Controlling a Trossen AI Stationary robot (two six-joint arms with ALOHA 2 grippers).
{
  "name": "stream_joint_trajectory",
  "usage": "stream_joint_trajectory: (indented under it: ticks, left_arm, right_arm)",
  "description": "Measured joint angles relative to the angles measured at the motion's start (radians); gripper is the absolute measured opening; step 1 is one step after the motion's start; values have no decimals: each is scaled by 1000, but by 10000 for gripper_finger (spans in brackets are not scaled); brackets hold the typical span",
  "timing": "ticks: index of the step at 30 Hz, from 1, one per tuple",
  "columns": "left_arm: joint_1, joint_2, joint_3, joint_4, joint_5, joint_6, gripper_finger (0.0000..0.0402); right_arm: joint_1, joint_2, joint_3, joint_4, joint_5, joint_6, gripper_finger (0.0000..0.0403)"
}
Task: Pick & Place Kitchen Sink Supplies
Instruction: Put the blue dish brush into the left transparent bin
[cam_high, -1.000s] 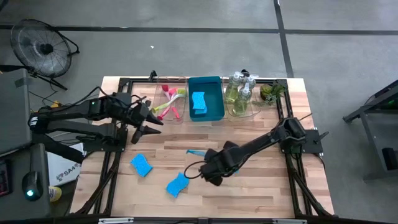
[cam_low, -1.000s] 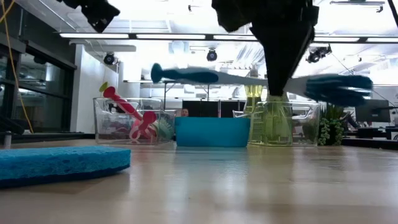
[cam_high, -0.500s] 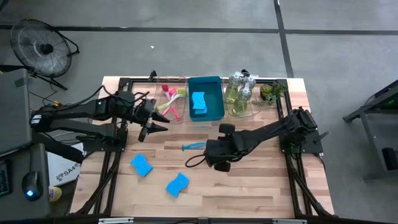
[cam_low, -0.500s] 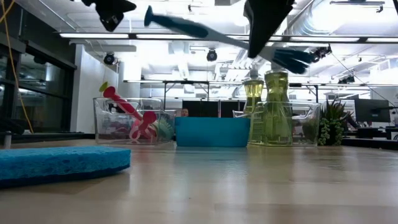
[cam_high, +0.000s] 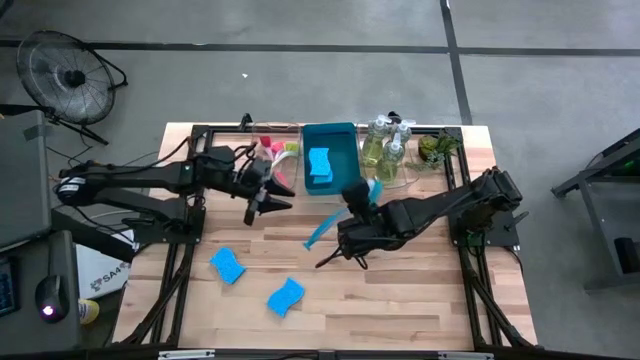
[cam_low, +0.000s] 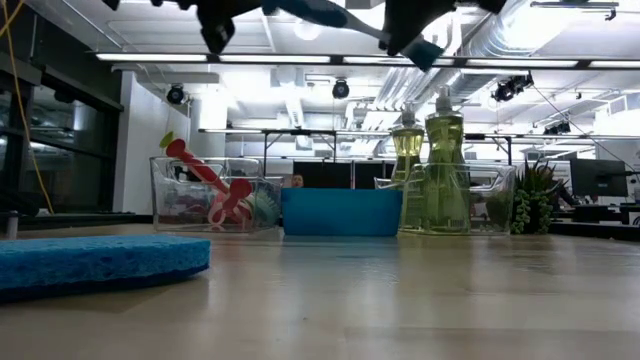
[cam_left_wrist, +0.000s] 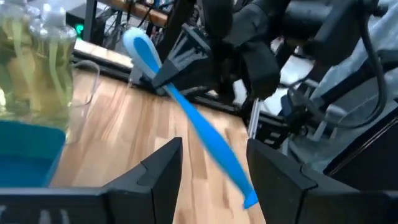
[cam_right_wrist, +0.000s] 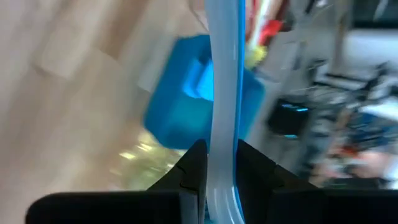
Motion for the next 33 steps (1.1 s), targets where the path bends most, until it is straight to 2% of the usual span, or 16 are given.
stream_joint_trajectory:
  ticks: [9, 15, 19, 24, 33]
  left_arm:
    - [0, 76, 0, 167, 4, -71, 176]
    - [0, 93, 1, 186, -2, -114, 176]
    - [0, 93, 1, 176, -54, -160, 179]
    - [1, 93, 1, 189, -94, -180, 201]
    - [0, 93, 1, 209, -53, -233, 281]
  right_arm:
    - [-14, 0, 0, 3, 213, -286, 51]
    - [-28, 0, 0, 18, 265, -428, 51]
    - [-28, 0, 0, 67, 326, -528, 51]
    - [-29, -14, 0, 219, 336, -683, 51]
    - [-29, -40, 0, 534, 294, -927, 51]
